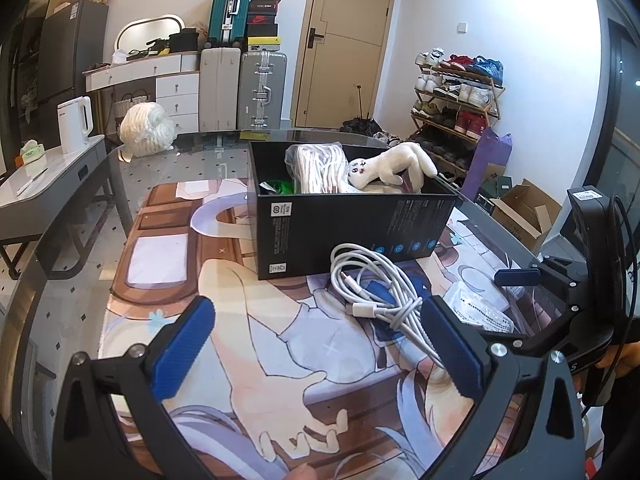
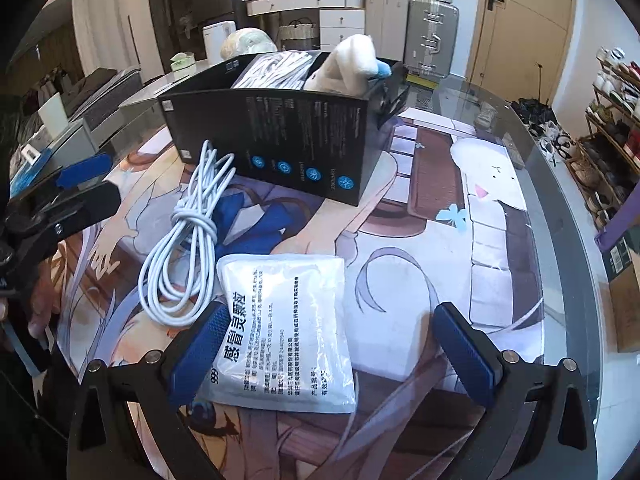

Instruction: Organize soft objects

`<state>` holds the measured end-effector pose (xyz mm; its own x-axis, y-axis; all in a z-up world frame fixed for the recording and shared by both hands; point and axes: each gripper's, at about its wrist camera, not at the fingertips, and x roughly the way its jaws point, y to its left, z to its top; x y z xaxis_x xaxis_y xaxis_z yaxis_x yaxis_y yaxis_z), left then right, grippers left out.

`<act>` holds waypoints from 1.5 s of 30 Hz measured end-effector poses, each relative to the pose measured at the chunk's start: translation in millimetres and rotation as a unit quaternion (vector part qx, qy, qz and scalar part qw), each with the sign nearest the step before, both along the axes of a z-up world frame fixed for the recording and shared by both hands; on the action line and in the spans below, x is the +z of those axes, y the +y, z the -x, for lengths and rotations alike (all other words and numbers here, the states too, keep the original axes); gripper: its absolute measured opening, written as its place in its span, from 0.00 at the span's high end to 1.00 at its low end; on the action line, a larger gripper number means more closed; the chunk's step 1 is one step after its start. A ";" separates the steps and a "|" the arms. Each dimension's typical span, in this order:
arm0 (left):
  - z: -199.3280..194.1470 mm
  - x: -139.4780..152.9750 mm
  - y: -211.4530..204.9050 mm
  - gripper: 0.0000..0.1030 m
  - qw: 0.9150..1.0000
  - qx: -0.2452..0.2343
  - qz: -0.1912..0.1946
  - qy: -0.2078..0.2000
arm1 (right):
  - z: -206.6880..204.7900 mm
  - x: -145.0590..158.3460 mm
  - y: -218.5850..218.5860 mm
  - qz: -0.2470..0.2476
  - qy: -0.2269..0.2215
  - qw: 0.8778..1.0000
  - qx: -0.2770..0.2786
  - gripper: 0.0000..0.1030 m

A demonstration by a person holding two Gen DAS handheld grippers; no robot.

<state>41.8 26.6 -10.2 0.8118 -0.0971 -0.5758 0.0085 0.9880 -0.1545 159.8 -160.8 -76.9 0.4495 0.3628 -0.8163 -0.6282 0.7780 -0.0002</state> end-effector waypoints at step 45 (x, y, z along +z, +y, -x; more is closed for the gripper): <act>-17.0 -6.9 -11.6 0.00 0.997 0.023 -0.049 0.058 | 21.3 33.6 -15.0 -0.063 -0.043 0.997 0.011 0.62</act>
